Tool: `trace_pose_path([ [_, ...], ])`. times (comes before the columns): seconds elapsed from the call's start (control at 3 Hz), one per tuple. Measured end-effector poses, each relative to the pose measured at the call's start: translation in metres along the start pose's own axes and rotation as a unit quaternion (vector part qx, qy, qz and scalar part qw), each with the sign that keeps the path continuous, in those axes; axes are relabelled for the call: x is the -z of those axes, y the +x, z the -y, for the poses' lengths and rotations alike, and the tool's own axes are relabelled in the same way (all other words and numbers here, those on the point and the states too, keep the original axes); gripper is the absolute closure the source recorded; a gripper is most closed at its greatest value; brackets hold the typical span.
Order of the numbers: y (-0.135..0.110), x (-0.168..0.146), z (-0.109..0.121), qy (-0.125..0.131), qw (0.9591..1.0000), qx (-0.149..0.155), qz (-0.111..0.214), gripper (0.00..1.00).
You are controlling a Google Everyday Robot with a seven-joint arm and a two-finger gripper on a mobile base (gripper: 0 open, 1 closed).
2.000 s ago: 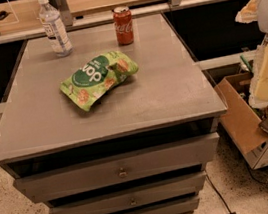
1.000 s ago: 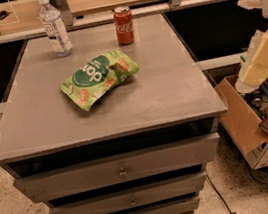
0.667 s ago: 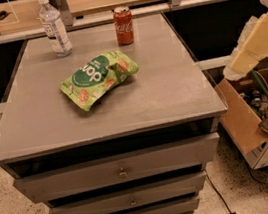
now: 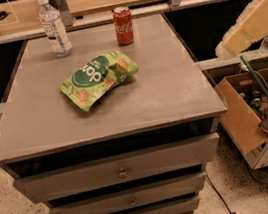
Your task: Pick blue plastic bottle
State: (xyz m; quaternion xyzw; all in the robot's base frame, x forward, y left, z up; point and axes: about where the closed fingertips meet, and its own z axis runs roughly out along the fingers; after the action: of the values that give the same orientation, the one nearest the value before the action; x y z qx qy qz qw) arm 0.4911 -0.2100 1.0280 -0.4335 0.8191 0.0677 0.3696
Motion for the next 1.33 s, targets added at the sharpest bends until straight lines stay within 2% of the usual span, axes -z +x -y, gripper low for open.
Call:
trace_pose_path([
  [0.33,-0.022,-0.011,0.004,-0.041,0.9956,-0.06,0.059,0.0],
  [0.67,-0.042,-0.02,0.003,-0.08,0.9892,-0.08,0.094,0.0],
  [1.0,-0.06,-0.027,0.001,-0.108,0.9853,-0.086,0.1,0.0],
  [1.33,-0.085,-0.047,0.003,-0.117,0.9811,-0.117,0.099,0.0],
])
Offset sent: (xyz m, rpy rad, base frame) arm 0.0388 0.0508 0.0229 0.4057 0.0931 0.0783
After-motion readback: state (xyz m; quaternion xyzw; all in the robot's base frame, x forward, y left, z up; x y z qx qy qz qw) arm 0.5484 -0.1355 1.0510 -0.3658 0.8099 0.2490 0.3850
